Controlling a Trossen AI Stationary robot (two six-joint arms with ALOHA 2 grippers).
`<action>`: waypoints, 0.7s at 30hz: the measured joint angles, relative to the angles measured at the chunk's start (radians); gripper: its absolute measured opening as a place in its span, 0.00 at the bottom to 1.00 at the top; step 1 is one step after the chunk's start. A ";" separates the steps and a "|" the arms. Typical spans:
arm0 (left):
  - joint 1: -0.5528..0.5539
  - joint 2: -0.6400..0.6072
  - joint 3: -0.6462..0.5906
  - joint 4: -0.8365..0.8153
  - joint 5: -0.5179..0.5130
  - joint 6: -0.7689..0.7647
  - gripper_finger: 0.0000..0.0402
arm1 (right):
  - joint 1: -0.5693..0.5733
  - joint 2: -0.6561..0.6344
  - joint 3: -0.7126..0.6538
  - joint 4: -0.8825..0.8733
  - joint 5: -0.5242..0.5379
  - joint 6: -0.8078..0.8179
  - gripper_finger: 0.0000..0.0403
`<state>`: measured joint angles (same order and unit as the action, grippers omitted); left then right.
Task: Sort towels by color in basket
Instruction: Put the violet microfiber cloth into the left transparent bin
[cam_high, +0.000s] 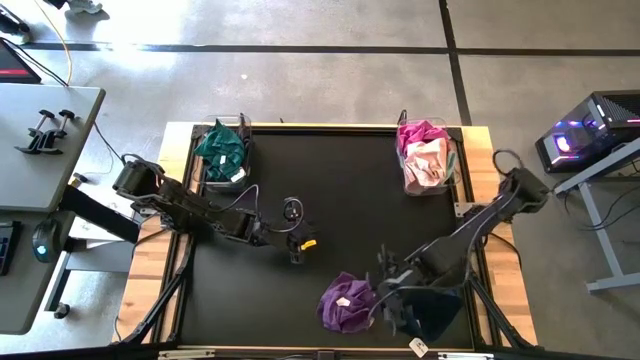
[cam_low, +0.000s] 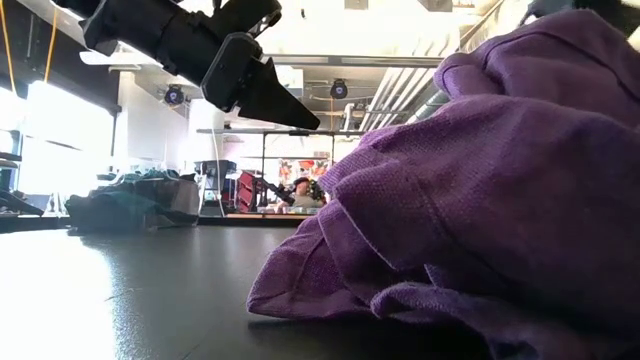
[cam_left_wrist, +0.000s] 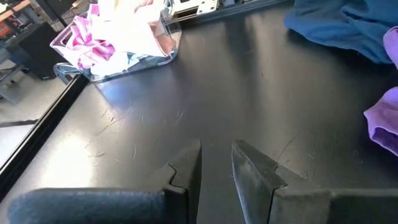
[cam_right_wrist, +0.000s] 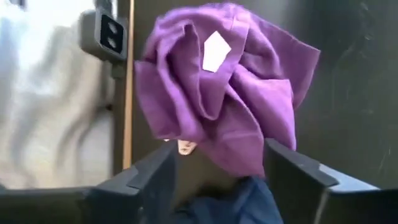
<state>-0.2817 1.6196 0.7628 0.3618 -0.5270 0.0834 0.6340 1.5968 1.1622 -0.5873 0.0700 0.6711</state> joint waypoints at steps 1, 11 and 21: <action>0.000 0.000 0.000 0.000 0.000 0.000 0.19 | 0.001 0.022 0.000 0.010 -0.008 -0.035 0.58; -0.015 0.000 0.000 0.002 0.027 -0.045 0.19 | -0.007 0.224 0.000 0.188 -0.011 -0.337 0.56; -0.084 -0.032 0.000 0.026 0.014 0.107 0.19 | -0.095 0.253 -0.246 0.565 0.081 -0.374 0.28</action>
<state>-0.3657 1.5872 0.7628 0.3876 -0.5134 0.1908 0.5389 1.8498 0.9164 -0.0224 0.1506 0.2967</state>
